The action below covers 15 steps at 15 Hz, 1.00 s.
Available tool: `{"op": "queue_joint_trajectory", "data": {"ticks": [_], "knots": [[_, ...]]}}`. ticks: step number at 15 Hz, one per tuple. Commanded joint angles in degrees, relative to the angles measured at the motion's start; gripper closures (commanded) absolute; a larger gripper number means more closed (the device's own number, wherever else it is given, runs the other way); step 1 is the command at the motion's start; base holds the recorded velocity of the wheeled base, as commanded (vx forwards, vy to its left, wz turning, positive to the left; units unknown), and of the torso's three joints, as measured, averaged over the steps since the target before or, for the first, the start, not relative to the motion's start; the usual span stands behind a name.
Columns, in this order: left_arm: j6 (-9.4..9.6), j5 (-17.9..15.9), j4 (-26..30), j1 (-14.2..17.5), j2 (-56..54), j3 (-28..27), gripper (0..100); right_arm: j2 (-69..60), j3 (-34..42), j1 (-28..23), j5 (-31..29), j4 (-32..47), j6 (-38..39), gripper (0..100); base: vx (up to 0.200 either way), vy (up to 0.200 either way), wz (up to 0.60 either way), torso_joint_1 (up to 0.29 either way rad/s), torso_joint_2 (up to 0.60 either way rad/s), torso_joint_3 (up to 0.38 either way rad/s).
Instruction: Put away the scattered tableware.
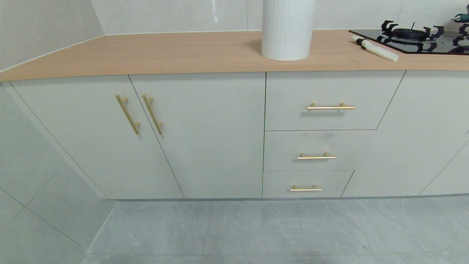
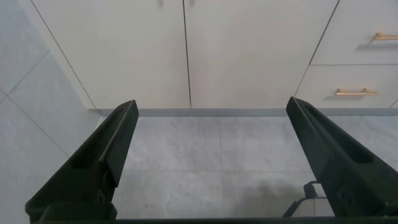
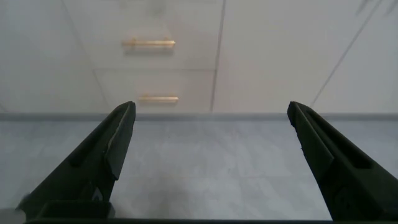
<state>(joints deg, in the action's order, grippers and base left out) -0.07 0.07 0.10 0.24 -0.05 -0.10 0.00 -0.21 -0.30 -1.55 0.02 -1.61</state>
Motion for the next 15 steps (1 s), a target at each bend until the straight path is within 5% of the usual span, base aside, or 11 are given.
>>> {"op": "queue_joint_trajectory", "data": {"ticks": [1,15], "knots": [[-0.01,0.01,-0.01,0.02,0.05,0.01,0,0.09,0.21,0.04,0.67,-0.02,0.2,0,0.0,0.0,0.0,0.0,0.0,0.0],[0.25,0.01,-0.01,0.02,0.05,0.1,0,0.09,0.21,0.04,0.58,-0.02,0.29,0,0.014,0.0,0.0,0.0,0.0,-0.001]]}}
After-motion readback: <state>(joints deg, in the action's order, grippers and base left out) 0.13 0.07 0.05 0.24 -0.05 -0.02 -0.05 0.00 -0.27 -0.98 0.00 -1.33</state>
